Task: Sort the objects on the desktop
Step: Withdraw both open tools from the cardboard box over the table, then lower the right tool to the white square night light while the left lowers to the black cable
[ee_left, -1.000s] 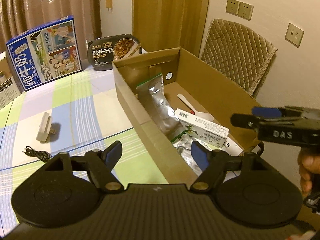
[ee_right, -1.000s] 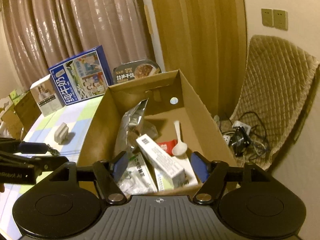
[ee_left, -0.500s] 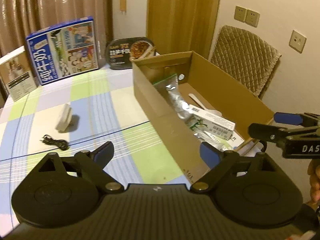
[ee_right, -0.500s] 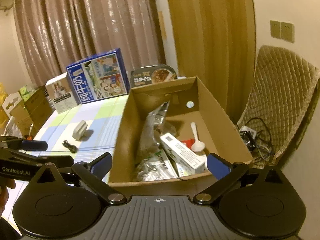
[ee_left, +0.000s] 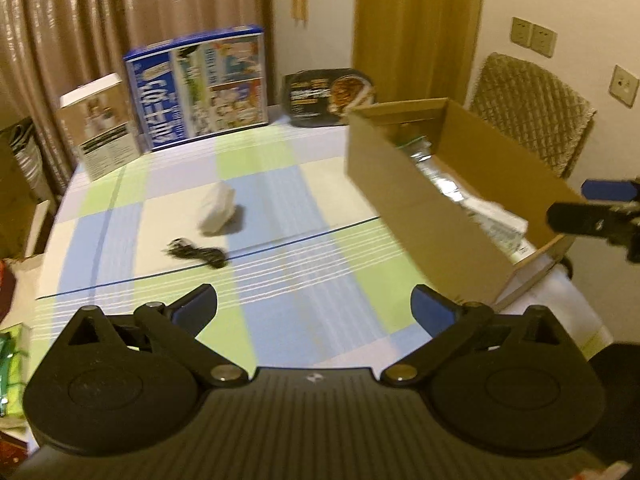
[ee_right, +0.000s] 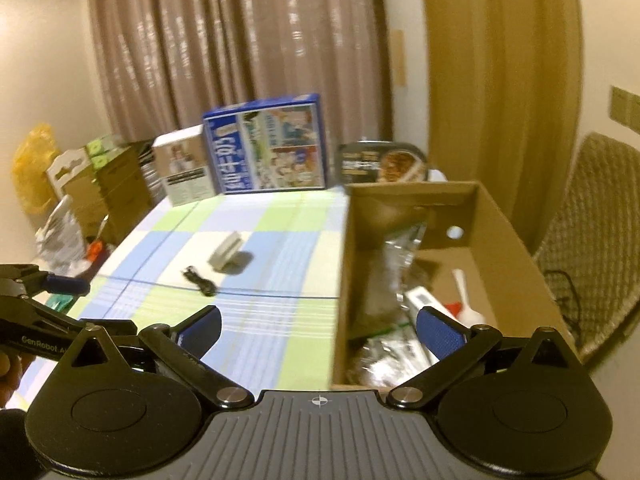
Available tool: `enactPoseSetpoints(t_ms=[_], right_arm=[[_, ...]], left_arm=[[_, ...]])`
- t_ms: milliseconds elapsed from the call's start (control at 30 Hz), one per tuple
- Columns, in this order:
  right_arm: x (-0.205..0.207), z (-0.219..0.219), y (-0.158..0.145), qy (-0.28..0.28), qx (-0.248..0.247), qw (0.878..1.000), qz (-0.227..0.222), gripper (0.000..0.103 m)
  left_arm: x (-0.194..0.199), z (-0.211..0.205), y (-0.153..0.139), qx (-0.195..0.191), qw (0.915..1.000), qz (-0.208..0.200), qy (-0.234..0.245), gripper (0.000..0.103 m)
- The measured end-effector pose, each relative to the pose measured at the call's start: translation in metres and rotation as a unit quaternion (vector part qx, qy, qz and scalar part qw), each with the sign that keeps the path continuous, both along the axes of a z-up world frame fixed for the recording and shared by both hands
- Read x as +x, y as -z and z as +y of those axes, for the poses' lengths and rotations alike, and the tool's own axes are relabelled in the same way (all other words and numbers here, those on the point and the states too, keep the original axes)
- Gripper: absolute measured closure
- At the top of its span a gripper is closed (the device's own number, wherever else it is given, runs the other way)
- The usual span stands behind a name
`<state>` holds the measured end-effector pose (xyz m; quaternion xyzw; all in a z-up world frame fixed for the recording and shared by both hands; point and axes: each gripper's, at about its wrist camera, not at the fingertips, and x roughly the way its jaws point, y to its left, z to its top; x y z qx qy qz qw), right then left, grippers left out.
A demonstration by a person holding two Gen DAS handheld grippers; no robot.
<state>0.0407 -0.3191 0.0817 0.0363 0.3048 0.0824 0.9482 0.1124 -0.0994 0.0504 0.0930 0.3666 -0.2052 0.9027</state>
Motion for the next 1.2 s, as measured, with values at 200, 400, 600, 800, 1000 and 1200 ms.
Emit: enactPoseSetpoints(t_ms=[200,400,600,800,1000,1200], right_arm=[[0.020,0.032,0.005,-0.050,-0.024,0.998,0.004,0.002],[0.051,0.064,0.013,-0.126,-0.088,0.988,0.012,0.002],[0.089,0.095,0.022,-0.244,-0.193,0.950,0.005,0.002],[0.130,0.123,0.042,-0.381,-0.272,0.884,-0.012,0.002],[0.187,0.145,0.063,-0.444,-0.288,0.849,0.013,0.002],[0.240,0.158,0.094,-0.472,-0.315,0.822,0.043,0.002]], left_arm=[[0.010,0.051,0.009,0.016,0.9992,0.010,-0.035,0.002],[0.025,0.078,0.021,0.032,0.9990,0.016,-0.027,0.002],[0.046,0.074,0.033,0.107,0.9900,-0.012,0.092,0.002],[0.069,0.065,0.046,0.182,0.9559,-0.056,0.224,0.003],[0.099,0.064,0.071,0.248,0.9028,-0.082,0.341,0.005],[0.132,0.064,0.105,0.277,0.8596,-0.065,0.424,0.011]])
